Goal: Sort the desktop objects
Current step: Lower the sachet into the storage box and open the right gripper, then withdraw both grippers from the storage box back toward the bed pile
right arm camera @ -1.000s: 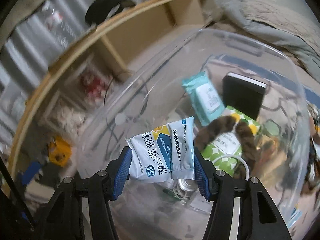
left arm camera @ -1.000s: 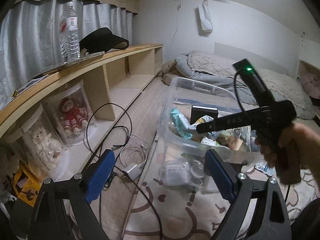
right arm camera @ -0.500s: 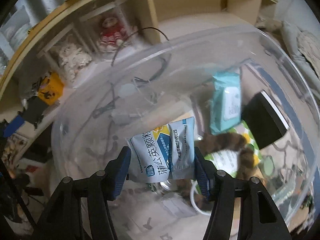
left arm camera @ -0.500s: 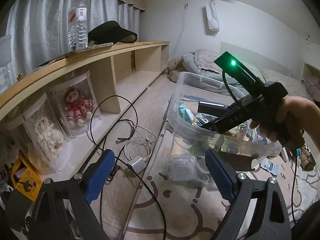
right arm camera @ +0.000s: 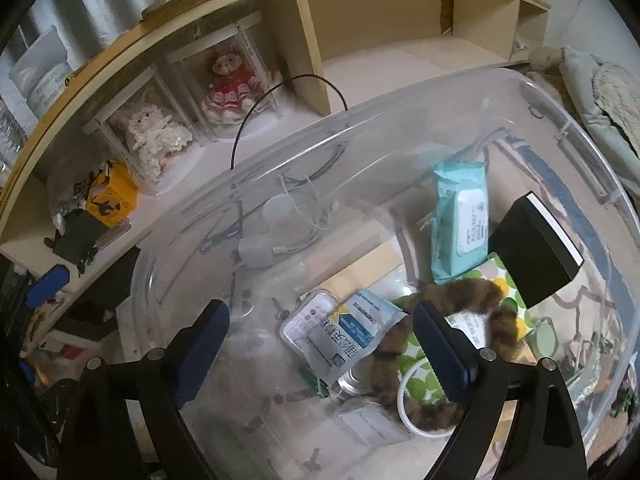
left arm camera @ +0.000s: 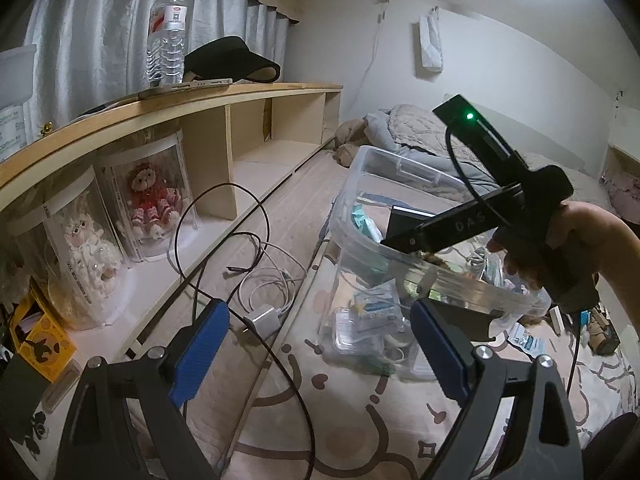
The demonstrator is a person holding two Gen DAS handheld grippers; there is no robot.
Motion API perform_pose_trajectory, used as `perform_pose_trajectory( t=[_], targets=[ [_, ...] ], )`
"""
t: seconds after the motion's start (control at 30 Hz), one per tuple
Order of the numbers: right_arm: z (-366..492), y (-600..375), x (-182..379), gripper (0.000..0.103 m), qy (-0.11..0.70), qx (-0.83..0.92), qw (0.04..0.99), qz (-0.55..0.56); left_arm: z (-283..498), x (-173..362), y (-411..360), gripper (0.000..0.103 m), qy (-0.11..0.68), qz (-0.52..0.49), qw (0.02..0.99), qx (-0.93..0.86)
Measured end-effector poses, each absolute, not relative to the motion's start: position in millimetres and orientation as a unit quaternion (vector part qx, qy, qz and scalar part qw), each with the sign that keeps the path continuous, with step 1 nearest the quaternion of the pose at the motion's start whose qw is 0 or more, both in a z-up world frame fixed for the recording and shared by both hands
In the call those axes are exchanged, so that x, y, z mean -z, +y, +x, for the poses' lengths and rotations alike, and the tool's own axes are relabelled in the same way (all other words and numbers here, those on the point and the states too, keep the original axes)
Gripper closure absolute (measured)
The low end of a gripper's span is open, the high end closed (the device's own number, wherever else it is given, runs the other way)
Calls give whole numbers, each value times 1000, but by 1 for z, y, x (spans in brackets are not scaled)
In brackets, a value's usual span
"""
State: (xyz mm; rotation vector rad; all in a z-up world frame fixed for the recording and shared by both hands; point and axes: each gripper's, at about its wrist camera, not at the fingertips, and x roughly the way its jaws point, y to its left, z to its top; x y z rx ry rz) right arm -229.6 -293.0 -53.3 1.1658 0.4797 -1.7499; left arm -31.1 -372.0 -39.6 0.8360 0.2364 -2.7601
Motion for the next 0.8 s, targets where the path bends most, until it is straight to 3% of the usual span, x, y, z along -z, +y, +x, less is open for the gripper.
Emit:
perform_pose_trajectory(
  t=[0.7,0.8],
  targets=[
    [-202,-189,-7,8,44,817,458,348,-19,9,-334,10,73,264,120,954],
    [-189,-170,-12,2,49,830,452,323,-18,2,-325,3,73,256,123,956]
  ],
)
